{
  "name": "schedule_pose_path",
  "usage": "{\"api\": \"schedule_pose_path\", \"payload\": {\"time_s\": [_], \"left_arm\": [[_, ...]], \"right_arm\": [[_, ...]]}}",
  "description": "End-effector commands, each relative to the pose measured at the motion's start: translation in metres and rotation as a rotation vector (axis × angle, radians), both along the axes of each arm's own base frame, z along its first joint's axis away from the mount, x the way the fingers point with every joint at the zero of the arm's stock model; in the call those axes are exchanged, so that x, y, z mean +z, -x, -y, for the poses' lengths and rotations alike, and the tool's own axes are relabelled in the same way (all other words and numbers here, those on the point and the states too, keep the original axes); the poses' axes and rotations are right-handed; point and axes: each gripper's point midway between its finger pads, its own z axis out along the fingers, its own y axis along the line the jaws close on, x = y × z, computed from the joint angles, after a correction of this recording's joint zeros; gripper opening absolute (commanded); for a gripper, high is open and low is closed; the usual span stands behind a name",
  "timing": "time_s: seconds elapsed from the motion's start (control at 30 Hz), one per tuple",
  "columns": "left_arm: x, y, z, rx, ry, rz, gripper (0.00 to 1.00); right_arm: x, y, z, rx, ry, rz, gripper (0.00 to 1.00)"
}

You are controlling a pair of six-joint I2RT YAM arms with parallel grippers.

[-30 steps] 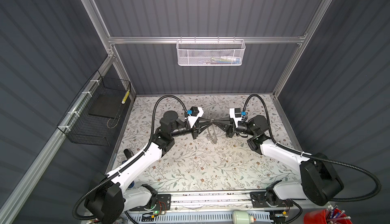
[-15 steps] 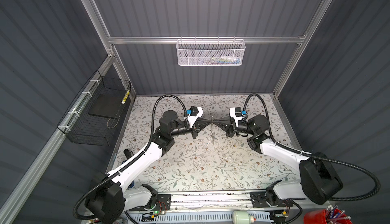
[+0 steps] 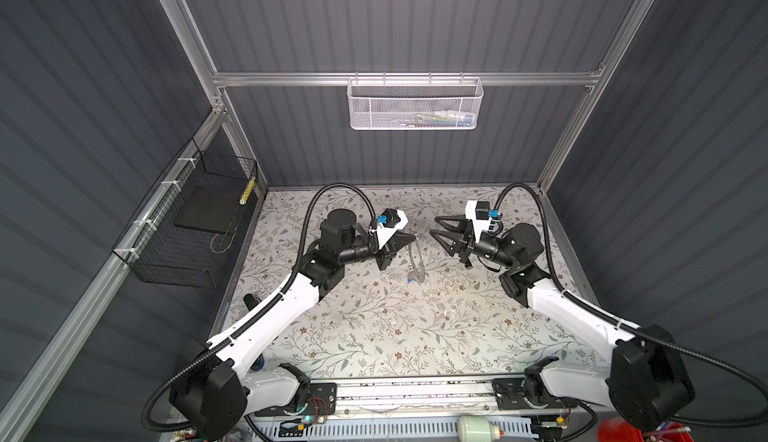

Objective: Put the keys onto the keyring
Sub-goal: 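Move the right gripper over the black key fob on the table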

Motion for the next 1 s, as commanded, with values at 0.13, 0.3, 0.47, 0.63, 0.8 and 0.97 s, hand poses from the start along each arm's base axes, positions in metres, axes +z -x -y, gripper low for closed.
{"api": "schedule_pose_path", "payload": {"time_s": [0.13,0.3,0.47,0.63,0.8,0.97], "left_arm": [[-0.015,-0.011,-0.004,0.035,-0.129,0.049,0.00],[-0.022,-0.018,-0.004,0.069,-0.149,0.058,0.00],[-0.028,-0.019,-0.002,0.111,-0.155,0.046,0.00],[-0.033,-0.018,0.004,0.136,-0.137,0.016,0.00],[-0.033,-0.014,0.014,0.130,-0.129,0.020,0.00],[-0.039,-0.013,0.020,0.118,-0.131,0.016,0.00]], "right_arm": [[-0.058,-0.045,0.053,-0.440,0.216,-0.336,0.52],[-0.086,-0.058,0.096,-0.700,0.283,-0.522,0.51],[-0.136,-0.055,0.117,-0.784,0.409,-0.744,0.52],[-0.177,-0.046,0.115,-0.717,0.496,-0.905,0.53],[-0.219,-0.047,0.126,-0.712,0.608,-1.067,0.57],[-0.239,-0.057,0.124,-0.638,0.636,-1.144,0.61]]}}
